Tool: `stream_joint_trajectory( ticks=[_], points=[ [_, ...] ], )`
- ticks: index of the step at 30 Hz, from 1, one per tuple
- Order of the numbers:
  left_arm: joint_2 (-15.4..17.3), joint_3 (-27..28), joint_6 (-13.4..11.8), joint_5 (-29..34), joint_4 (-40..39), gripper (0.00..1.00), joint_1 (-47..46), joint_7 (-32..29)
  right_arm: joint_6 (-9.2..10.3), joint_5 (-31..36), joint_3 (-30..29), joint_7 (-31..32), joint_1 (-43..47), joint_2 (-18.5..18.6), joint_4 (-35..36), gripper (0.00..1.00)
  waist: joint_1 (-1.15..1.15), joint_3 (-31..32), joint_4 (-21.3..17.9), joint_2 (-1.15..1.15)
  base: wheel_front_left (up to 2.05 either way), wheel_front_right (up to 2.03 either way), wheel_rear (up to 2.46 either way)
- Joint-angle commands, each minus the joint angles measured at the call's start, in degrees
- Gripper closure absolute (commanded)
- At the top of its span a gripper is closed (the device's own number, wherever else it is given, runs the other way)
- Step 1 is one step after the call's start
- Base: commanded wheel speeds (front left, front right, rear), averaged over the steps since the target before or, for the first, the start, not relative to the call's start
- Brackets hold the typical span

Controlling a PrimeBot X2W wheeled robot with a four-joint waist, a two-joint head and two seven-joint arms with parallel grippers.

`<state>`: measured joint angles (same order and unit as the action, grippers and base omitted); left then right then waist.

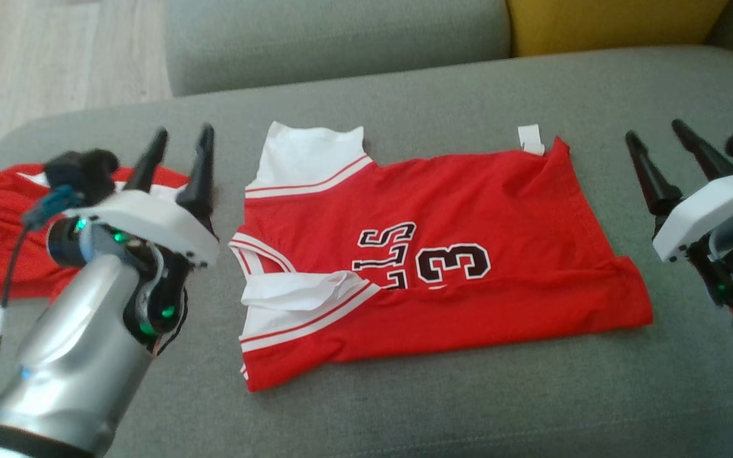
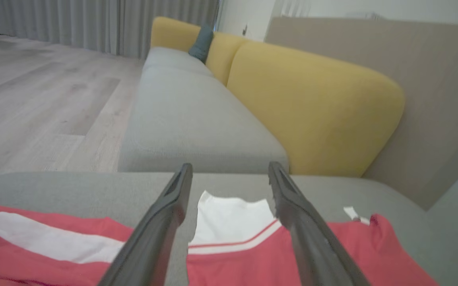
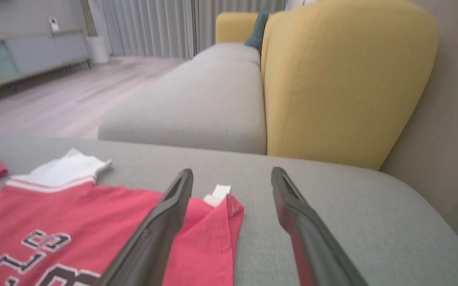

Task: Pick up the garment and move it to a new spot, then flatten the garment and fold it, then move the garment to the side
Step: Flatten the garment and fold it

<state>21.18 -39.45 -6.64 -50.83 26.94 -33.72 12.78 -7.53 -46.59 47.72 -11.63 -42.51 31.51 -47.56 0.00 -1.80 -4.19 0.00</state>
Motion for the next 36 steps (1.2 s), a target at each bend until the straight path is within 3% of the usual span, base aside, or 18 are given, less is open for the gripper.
stream_joint_trajectory(
  ticks=[1,7,12,15,20,26,36],
  points=[
    [0.9,5.1,-1.2,-0.1,-3.5,0.0,-1.7,1.6,0.04,1.0,-3.1,-2.4,1.5,-0.6,0.7,0.0,0.0,1.3,0.3,0.0,0.0,0.0,0.0],
    [-3.9,16.7,-5.6,7.7,-16.8,0.0,7.8,2.2,0.04,8.4,-19.2,-3.3,8.9,-4.4,9.7,0.0,0.0,2.7,1.0,0.0,0.0,0.0,0.0],
    [-9.2,20.6,-5.4,16.1,-23.1,0.0,18.5,2.2,0.04,18.5,-32.6,-3.4,21.3,-10.0,20.5,0.0,0.0,3.5,1.9,0.0,0.0,0.0,0.0],
    [-11.9,21.0,-4.4,20.0,-23.0,0.0,23.8,2.2,0.04,23.8,-37.5,-3.4,28.0,-14.0,25.3,0.0,0.0,3.8,2.2,0.0,0.0,0.0,0.0],
    [-15.5,21.0,-2.1,24.3,-20.3,0.0,29.9,2.2,0.04,29.6,-42.0,-3.4,35.4,-19.3,29.7,0.0,0.0,3.8,2.2,0.0,0.0,0.0,0.0],
    [-17.3,20.9,0.1,28.8,-15.3,0.0,30.5,2.2,0.04,32.4,-43.6,-2.9,37.0,-21.4,32.4,0.0,0.0,3.5,1.5,0.0,0.0,0.0,0.0],
    [-17.6,18.3,-2.0,30.1,1.1,0.0,27.0,-2.5,0.04,33.2,-43.6,-1.4,36.8,-21.4,34.3,0.0,0.0,2.3,-1.1,0.0,0.0,0.0,0.0]
  ],
)
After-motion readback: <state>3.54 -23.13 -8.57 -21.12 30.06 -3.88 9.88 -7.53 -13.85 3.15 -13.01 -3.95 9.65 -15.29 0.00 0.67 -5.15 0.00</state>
